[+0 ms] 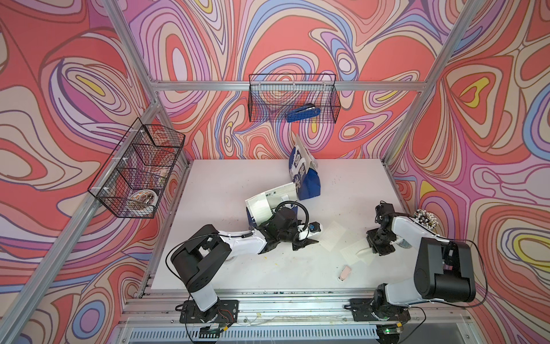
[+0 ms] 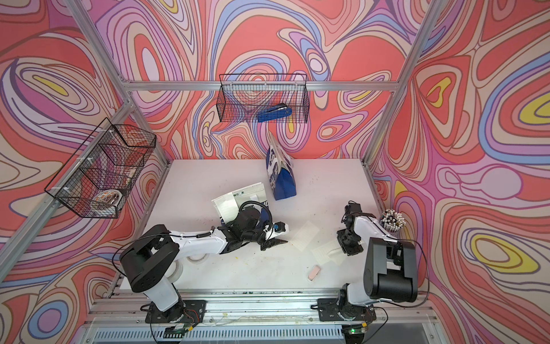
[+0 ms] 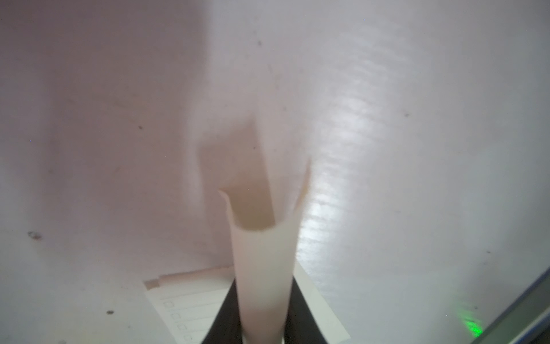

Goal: Staple the receipts to the bags
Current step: Pick up the receipt from the center of the board.

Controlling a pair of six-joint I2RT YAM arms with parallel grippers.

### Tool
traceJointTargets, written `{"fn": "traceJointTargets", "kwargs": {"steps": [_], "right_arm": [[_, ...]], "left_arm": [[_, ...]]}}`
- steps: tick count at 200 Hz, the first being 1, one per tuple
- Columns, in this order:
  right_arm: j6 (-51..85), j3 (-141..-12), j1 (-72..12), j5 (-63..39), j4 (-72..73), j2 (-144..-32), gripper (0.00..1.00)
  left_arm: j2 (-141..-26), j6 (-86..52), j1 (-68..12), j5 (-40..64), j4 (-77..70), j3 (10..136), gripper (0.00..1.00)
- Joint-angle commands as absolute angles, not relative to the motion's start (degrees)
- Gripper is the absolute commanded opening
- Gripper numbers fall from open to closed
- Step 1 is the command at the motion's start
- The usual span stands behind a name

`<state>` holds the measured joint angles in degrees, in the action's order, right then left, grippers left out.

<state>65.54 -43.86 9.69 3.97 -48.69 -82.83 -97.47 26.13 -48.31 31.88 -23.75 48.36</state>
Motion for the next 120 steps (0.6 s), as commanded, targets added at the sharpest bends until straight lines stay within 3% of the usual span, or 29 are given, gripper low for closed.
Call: {"fn": "traceJointTargets", "kwargs": {"steps": [1, 27, 45, 83, 120], "right_arm": [[64.9, -44.3, 9.9, 7.3, -52.5, -78.2, 0.23], [62.6, -45.3, 9.9, 7.4, -54.7, -72.4, 0.24], [58.6, -46.8, 9.8, 5.1, -54.2, -69.0, 0.20], [41.2, -51.2, 8.1, -14.5, -42.0, -65.5, 0.20], [33.5, -58.0, -1.4, -24.2, -36.0, -69.6, 0.23]], "left_arm": [[-94.9, 24.4, -48.3, 32.9, -24.6, 48.2, 0.39], [-92.7, 21.1, -47.9, 34.1, -26.3, 47.9, 0.41], [-90.6, 17.5, -47.2, 35.1, -28.4, 47.7, 0.45], [-82.0, 10.8, -45.1, 37.4, -28.8, 48.7, 0.53], [-70.9, 17.8, -42.7, 34.8, -16.1, 52.2, 0.62]]}}
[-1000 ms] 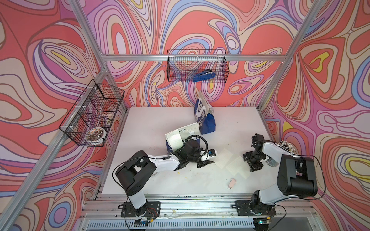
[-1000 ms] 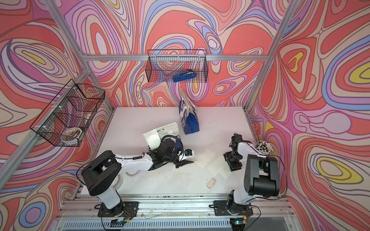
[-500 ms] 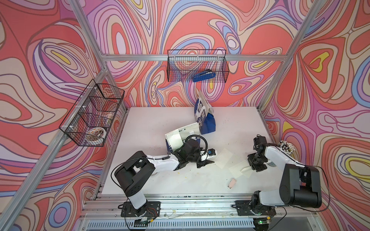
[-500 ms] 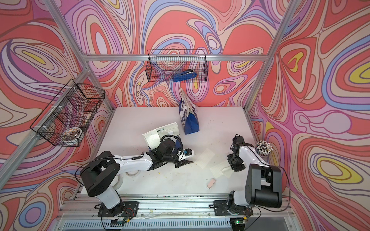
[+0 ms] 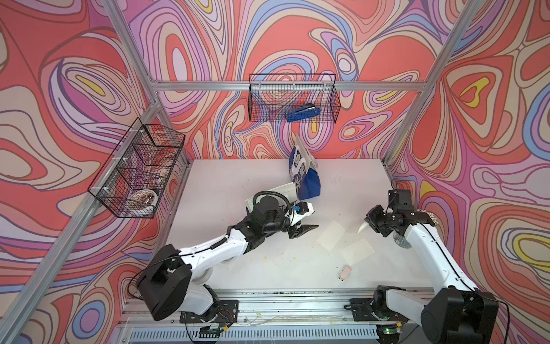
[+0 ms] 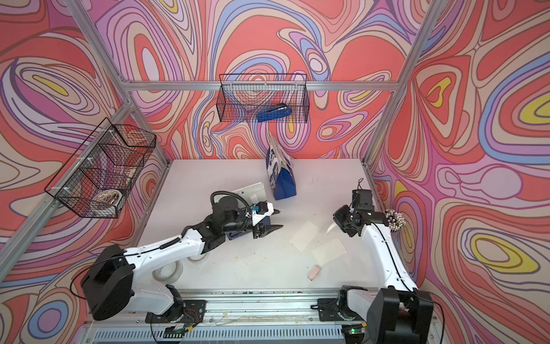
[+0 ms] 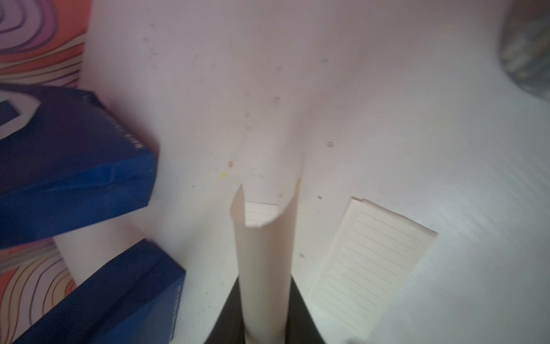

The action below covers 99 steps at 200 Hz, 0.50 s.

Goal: Staple the receipts to the bags
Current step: Pick up the receipt from the center of the board.

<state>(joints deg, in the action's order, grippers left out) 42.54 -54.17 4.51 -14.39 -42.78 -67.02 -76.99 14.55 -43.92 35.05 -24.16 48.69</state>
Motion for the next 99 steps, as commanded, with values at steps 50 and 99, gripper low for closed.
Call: {"fn": "traceJointTargets", "kwargs": {"steps": [50, 99], "right_arm": [[25.2, -62.0, -14.9, -41.4, -24.0, -74.0, 0.23], [18.9, -65.0, -23.4, -49.6, -26.0, -77.5, 0.23]], "left_arm": [[-62.2, 41.2, -35.5, 32.4, 12.8, 59.2, 0.64], [-57.8, 67.5, -32.9, 29.7, 20.6, 56.4, 0.66]]}}
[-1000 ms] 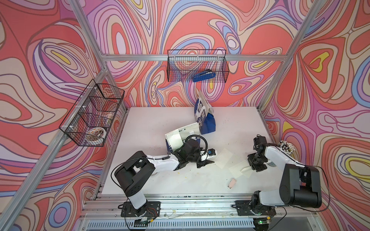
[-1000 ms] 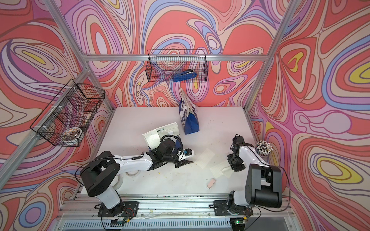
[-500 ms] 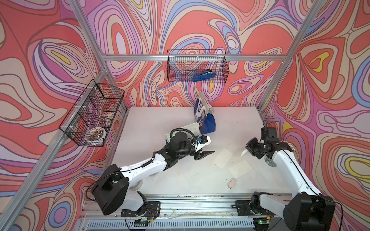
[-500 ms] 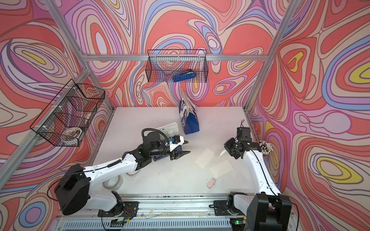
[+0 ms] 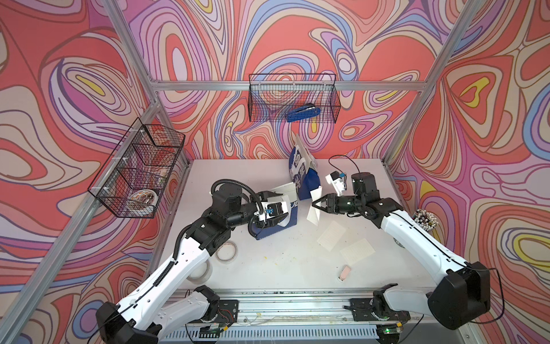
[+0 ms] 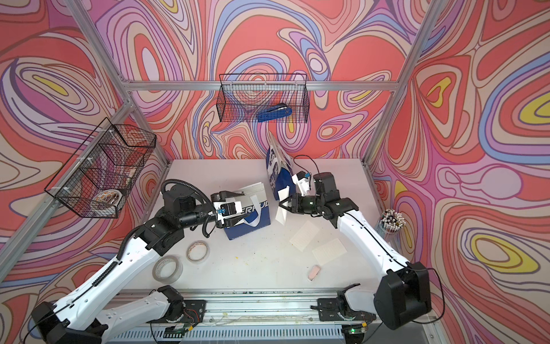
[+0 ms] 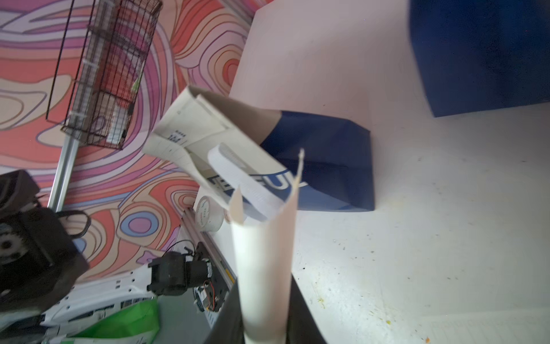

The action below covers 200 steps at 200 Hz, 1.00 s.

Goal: Staple the receipts to the bags
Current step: Pick up the receipt from the center of the board.

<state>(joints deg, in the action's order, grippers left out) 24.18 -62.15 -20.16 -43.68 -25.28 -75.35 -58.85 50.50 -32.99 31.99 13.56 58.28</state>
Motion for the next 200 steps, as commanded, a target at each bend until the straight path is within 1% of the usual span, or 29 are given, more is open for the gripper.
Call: {"fn": "traceJointTargets", "kwargs": {"steps": [1, 18, 26, 49, 72, 94, 124, 147, 160, 200], "right_arm": [[18.8, -65.2, -23.5, -49.7, -26.1, -77.7, 0.23], [17.1, -67.3, -26.6, -50.3, -29.5, -80.2, 0.23], [17.0, -67.9, -28.0, -51.0, -30.2, -81.3, 0.23], [17.1, -68.9, -30.5, -52.3, -31.4, -83.3, 0.22], [17.5, -69.3, -31.7, -54.6, -32.5, -84.7, 0.22], [17.9, -69.3, -32.8, -56.8, -33.5, -85.9, 0.22], [19.3, -68.5, -33.2, -57.9, -33.4, -85.0, 0.23], [20.8, -68.3, -33.3, -58.8, -33.2, -84.9, 0.22], [21.0, -68.1, -33.7, -59.8, -32.6, -84.8, 0.22], [20.4, -68.4, -34.2, -58.9, -34.5, -84.6, 0.22]], "left_arm": [[-57.7, 67.6, -32.9, 29.6, 20.1, 56.2, 0.66], [-55.9, 68.9, -32.9, 28.4, 9.4, 52.6, 0.66], [-55.5, 71.6, -32.9, 28.5, 7.2, 51.6, 0.65], [-55.9, 80.0, -32.9, 26.8, 10.2, 53.0, 0.63], [-56.5, 82.9, -32.9, 26.4, 9.3, 52.8, 0.62], [-58.0, 86.4, -32.9, 26.4, 11.7, 53.3, 0.60], [-59.8, 88.8, -33.0, 25.6, 14.5, 53.7, 0.60], [-60.7, 88.8, -33.0, 26.5, 11.6, 52.3, 0.60], [-61.7, 90.2, -33.1, 26.8, 12.3, 52.5, 0.60], [-63.6, 92.1, -33.8, 25.8, 11.6, 53.4, 0.59]]}}
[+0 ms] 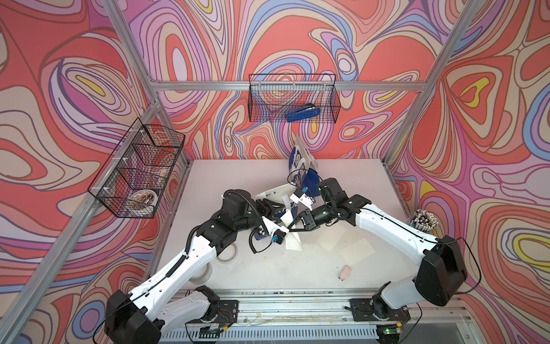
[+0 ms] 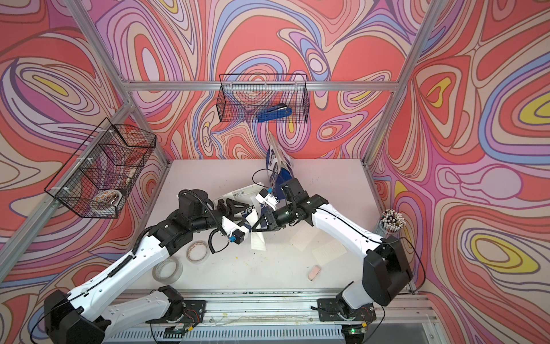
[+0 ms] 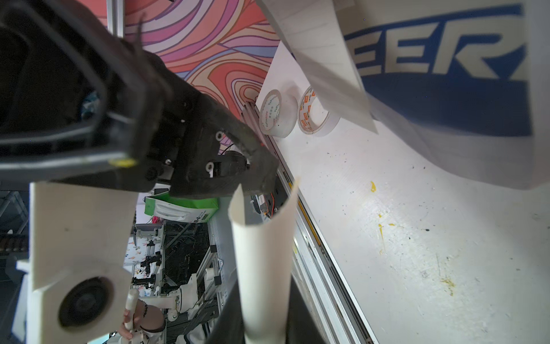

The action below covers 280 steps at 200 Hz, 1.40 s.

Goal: Staple the receipts to the bags
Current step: Pick up the receipt from the center of the board.

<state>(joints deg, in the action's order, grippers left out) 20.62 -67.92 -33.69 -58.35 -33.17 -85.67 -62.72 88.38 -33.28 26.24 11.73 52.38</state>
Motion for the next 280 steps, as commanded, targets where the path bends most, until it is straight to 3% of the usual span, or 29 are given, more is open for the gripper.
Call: {"fn": "traceJointTargets", "kwargs": {"steps": [1, 27, 47, 58, 83, 116, 156, 176, 214, 227, 255, 280], "right_arm": [[20.5, -68.4, -34.2, -58.8, -34.5, -84.6, 0.22], [20.9, -67.9, -34.4, -58.8, -34.3, -84.2, 0.22], [21.2, -67.4, -34.4, -57.7, -34.0, -83.8, 0.21], [21.6, -67.2, -34.4, -57.0, -33.7, -83.7, 0.21], [23.7, -66.9, -34.4, -55.9, -32.5, -84.2, 0.21], [26.9, -66.0, -34.4, -57.3, -28.5, -84.5, 0.21], [28.7, -66.0, -34.4, -59.1, -26.6, -84.3, 0.20], [28.7, -66.0, -34.4, -59.4, -26.9, -84.5, 0.20], [29.2, -65.2, -34.4, -60.3, -26.6, -84.5, 0.21], [29.1, -65.0, -34.4, -60.5, -26.4, -84.0, 0.23], [26.0, -66.3, -34.4, -56.1, -30.9, -82.4, 0.42], [21.1, -68.7, -34.4, -41.1, -38.0, -79.0, 0.58]], "left_arm": [[-63.6, 92.1, -33.8, 25.8, 11.5, 53.4, 0.59], [-64.1, 92.3, -34.0, 25.6, 9.3, 53.1, 0.54], [-63.7, 92.5, -34.4, 25.8, 7.9, 52.7, 0.39], [-63.5, 93.0, -34.6, 25.8, 8.1, 52.9, 0.35], [-62.7, 92.1, -34.8, 27.1, 8.2, 52.5, 0.37], [-63.2, 94.4, -35.6, 26.8, 11.3, 52.5, 0.46], [-64.1, 94.5, -35.9, 26.3, 9.9, 51.7, 0.47], [-64.5, 94.3, -36.0, 26.4, 8.2, 51.5, 0.39], [-64.6, 95.8, -36.1, 25.6, 8.2, 52.1, 0.10], [-64.5, 96.3, -36.1, 25.3, 9.3, 52.3, 0.00], [-63.7, 96.2, -36.1, 23.8, 10.3, 52.0, 0.00], [-63.1, 95.3, -36.2, 21.3, 12.7, 52.7, 0.00]]}}
